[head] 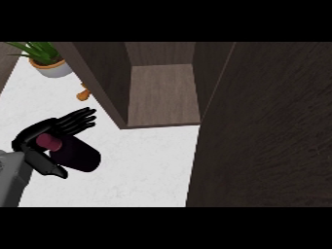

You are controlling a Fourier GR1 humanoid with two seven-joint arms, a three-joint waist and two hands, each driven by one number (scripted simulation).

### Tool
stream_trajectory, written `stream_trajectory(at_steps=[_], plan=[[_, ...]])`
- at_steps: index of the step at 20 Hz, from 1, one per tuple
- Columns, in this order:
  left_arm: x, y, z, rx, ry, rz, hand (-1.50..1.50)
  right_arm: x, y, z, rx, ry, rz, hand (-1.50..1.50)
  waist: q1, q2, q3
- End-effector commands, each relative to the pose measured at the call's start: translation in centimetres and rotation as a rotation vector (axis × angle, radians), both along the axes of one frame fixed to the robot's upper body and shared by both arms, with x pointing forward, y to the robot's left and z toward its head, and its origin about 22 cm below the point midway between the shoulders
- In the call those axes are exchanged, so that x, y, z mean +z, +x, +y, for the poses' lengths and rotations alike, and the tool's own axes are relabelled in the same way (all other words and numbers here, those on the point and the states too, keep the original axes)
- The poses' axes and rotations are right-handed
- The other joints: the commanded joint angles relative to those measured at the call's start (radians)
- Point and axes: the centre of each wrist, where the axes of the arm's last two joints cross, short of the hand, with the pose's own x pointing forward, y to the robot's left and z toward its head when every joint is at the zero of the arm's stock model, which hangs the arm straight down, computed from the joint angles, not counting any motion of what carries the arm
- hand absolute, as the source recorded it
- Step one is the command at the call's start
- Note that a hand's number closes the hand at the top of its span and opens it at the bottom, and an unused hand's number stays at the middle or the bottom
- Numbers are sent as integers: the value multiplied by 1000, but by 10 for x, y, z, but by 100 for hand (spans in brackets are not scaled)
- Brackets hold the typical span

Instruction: Pick up the wine, place it into the cabinet and close the cabinet

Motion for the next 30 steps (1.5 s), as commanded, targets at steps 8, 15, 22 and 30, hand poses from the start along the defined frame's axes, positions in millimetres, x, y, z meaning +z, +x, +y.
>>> stream_trajectory(at_steps=[8, 15, 22, 30], plan=[[-28, -4, -17, -182, -136, 55, -150, 16, -24, -13, -2, 5, -53, -150, -4, -2, 0], [-32, -1, -30, -152, -175, 20, -150, 14, -20, -13, -4, -8, -71, -150, -7, 0, 1], [-44, -15, -23, -142, -202, 54, 150, 21, -23, -15, 4, 4, -68, -150, 1, -2, -1], [-53, -22, -40, 4, -236, -77, 150, 11, -14, -10, -32, 14, -58, -150, 16, -1, 0]])
